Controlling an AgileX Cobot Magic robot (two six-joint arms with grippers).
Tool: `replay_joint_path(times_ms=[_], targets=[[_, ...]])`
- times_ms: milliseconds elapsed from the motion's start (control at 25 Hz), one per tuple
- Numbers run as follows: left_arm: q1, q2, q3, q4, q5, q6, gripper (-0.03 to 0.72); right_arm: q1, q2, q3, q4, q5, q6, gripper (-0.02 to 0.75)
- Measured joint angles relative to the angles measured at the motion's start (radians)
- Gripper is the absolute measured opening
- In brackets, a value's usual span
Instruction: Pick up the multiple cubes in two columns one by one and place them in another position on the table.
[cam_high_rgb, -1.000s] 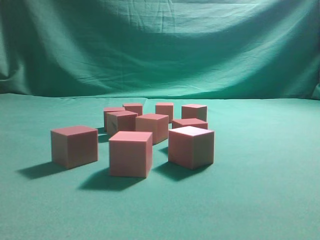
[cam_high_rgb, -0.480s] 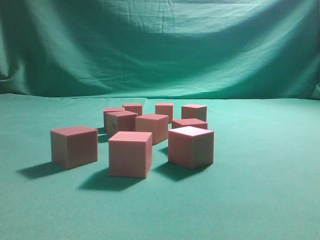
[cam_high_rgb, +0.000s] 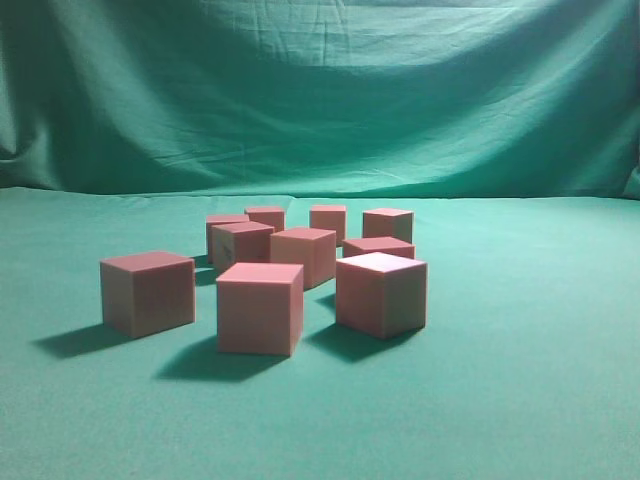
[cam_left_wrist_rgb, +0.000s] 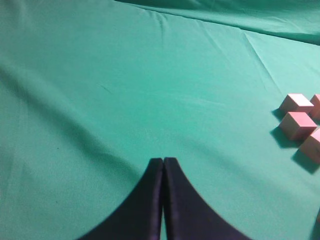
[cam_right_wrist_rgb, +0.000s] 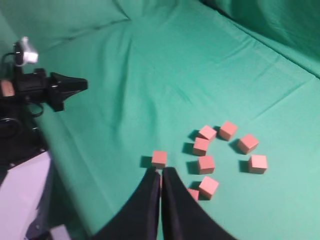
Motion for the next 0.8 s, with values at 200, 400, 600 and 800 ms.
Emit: replay_joint_path(times_ms=[200, 400, 600, 800], targets=[[0.0, 0.0, 0.0, 0.0, 0.0, 0.0, 0.0, 0.0, -0.217, 0.217, 0.09, -0.075, 0.0, 0.0], [0.0, 0.0, 0.0, 0.0, 0.0, 0.0, 0.0, 0.0, -0.367, 0.369, 0.196, -0.13, -0.002, 0.0], [0.0, 0.0, 0.0, 0.0, 0.0, 0.0, 0.0, 0.0, -0.414, 0.473, 0.219, -0.145, -0.002, 0.0], [0.0, 0.0, 0.0, 0.0, 0.0, 0.0, 0.0, 0.0, -0.414, 0.582, 0.216, -0.218, -0.002, 0.0]])
